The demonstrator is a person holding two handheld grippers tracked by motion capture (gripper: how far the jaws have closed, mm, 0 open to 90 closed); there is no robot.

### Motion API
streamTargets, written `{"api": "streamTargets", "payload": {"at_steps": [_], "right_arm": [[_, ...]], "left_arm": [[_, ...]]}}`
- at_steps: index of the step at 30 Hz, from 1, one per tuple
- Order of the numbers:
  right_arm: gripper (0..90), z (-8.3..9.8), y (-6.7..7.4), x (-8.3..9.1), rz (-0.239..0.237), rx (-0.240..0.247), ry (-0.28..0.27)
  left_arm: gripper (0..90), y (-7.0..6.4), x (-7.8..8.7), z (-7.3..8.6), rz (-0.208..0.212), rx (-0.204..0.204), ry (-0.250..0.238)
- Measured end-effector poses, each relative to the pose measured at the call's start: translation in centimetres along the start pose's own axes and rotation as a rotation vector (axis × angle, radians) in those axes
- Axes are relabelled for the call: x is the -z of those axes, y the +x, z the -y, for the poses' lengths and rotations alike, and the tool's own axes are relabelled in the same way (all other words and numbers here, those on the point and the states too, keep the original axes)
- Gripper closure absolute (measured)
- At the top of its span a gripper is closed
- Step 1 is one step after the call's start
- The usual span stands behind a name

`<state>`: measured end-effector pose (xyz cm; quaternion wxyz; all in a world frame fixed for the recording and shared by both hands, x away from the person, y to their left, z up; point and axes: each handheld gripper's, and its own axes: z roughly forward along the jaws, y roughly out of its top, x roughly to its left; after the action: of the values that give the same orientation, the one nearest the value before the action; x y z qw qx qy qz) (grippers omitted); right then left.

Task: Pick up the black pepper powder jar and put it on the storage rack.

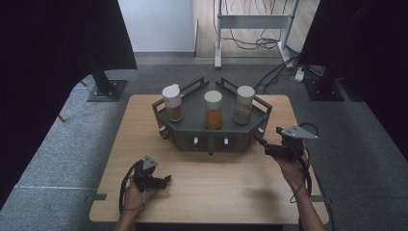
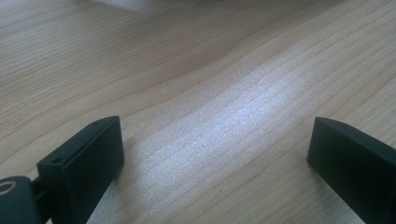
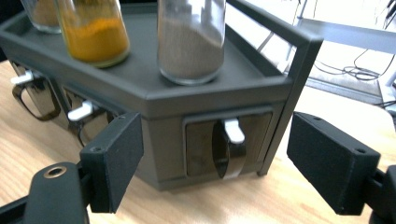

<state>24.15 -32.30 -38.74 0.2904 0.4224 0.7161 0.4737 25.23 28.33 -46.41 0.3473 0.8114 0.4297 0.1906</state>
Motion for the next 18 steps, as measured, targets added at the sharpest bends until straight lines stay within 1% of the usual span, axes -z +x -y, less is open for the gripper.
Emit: {"api": "streamTargets", "payload": {"at_steps": [9,12,18], "right_arm": [[18.2,1.0,0.2,-0.1,-0.012,-0.002,0.038],[18.1,1.3,0.4,-0.1,-0.014,0.005,0.048],[18.1,2.0,0.4,-0.3,-0.018,0.0,0.069]], "left_arm": [[3.3,0.0,0.0,0.0,0.0,-0.001,0.001],[3.3,0.0,0.0,0.0,0.0,-0.002,0.001],[3.3,0.0,0.0,0.0,0.0,-0.002,0.001]]}}
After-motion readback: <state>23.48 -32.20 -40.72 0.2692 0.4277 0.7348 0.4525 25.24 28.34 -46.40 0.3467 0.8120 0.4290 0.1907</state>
